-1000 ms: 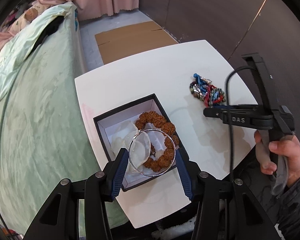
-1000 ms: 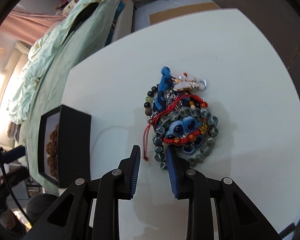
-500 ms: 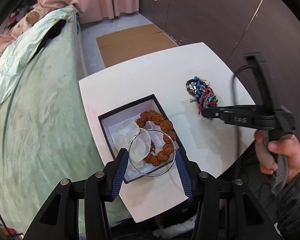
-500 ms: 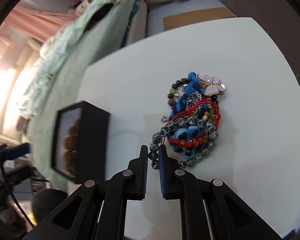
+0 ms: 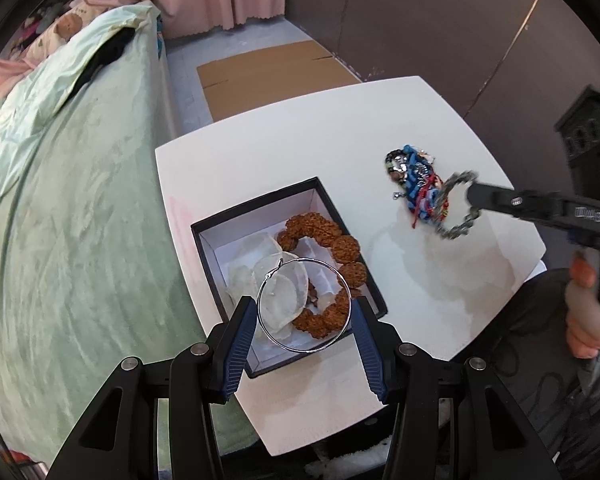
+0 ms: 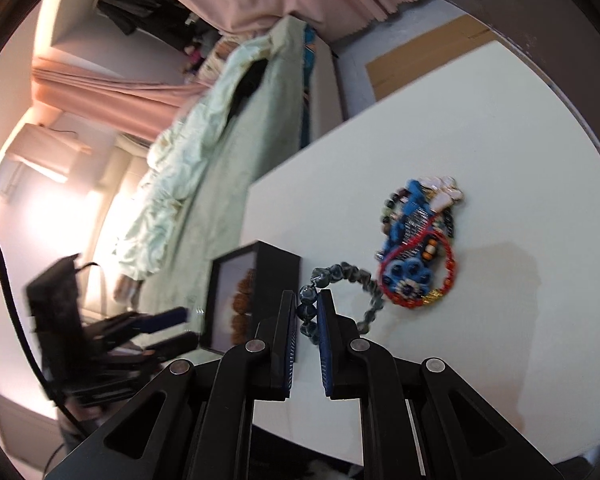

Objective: Organize jewelry
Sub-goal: 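Lower the hoop into the box with the left gripper while the right grasps the grey bead bracelet, then carry the grey bead bracelet into the black box and open the right gripper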

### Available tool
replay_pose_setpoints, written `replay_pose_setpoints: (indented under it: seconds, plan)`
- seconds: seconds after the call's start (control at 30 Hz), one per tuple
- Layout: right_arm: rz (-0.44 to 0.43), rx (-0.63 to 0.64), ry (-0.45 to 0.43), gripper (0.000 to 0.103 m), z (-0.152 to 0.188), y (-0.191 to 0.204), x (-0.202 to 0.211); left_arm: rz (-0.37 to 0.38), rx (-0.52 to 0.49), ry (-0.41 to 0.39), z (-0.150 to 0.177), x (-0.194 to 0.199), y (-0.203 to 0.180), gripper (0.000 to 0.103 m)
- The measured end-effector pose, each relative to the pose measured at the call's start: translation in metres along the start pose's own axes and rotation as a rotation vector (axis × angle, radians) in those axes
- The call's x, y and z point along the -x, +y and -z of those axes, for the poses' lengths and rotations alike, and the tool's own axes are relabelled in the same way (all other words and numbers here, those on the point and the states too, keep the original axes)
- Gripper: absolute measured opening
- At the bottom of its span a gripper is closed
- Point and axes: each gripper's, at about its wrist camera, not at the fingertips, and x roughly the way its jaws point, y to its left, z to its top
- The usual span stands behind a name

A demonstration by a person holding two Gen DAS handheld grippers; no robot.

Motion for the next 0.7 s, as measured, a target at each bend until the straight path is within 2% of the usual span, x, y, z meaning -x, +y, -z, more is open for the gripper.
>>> replay_pose_setpoints:
  seconds: [0.27, 0.3, 0.4, 0.7]
  plan:
    - [-0.114, 0.08, -0.049, 0.012, -0.004, 0.034, 0.003, 0.021, 0.042, 0.022, -0.007, -0.011, 0.015, 0.052]
    - [-0.131, 0.092, -0.049, 0.012, -0.004, 0.04, 0.0, 0.022, 0.044, 0.02, -0.007, -0.01, 0.017, 0.054]
    - [-0.166, 0.127, -0.045, 0.012, -0.003, 0.056, -0.008, 0.029, 0.06, -0.009, -0.007, -0.002, 0.024, 0.074]
    - [-0.209, 0.157, 0.026, 0.012, -0.005, 0.08, -0.047, 0.004, 0.097, -0.047, 0.001, 0.019, 0.048, 0.075]
